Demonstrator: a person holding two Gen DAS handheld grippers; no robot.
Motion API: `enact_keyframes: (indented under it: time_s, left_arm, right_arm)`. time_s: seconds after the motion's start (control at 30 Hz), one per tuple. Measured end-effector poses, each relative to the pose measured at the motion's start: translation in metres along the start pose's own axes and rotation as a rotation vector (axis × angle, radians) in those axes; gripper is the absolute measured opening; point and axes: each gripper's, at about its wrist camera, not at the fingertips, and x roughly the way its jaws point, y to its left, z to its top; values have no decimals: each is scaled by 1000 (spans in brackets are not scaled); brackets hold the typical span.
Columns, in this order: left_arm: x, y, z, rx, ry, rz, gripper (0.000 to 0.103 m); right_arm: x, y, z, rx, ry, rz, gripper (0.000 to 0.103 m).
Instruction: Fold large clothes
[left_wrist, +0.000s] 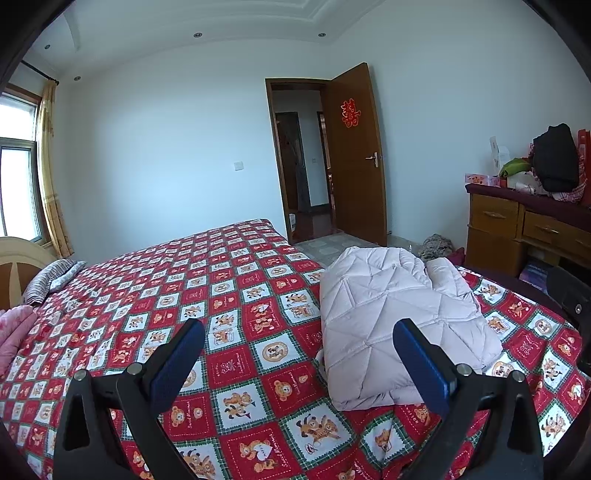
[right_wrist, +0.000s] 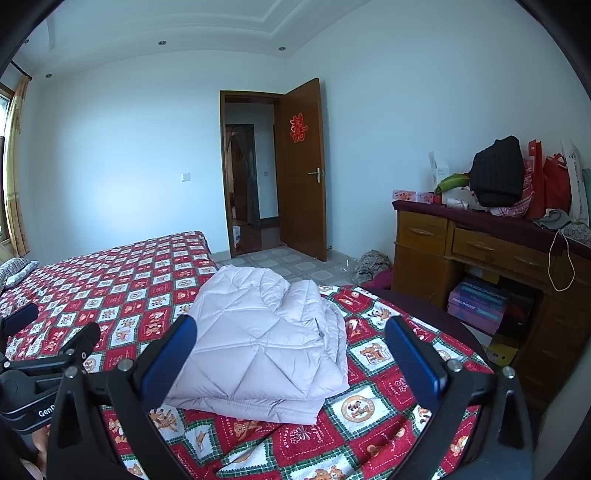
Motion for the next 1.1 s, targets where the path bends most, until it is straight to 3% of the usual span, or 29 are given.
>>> enact_keyframes:
  time_s: [1.1]
  left_arm:
    - [19,14,-4,-48,51,-20,102]
  right_arm:
    - [7,5,-12,2,44,4,103]
